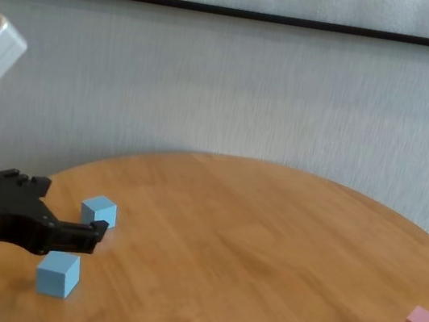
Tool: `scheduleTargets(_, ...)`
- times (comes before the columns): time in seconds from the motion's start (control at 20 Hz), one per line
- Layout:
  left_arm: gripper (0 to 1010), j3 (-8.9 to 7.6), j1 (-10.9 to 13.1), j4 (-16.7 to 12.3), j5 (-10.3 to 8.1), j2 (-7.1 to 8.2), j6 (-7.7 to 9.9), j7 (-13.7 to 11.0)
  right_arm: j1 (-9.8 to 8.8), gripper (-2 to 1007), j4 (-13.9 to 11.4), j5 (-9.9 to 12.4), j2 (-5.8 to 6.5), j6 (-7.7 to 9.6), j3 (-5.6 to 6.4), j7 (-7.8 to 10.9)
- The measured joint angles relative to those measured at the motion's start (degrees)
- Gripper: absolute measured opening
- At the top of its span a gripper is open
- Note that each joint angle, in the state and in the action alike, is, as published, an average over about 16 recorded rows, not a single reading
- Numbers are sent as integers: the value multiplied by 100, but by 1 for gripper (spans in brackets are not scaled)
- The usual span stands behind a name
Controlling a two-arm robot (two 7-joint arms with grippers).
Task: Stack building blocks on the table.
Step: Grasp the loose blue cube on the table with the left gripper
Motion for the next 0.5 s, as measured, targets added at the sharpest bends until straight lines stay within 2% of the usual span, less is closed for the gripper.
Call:
scheduleTargets(0.15,1000,-56,60,-135,-85,-94,264,61,0,1005,0,0,0,0,0,0)
scheduleTargets(0.5,1000,-262,177,-269,-160,-373,775,395,0,1005,0,0,0,0,0,0)
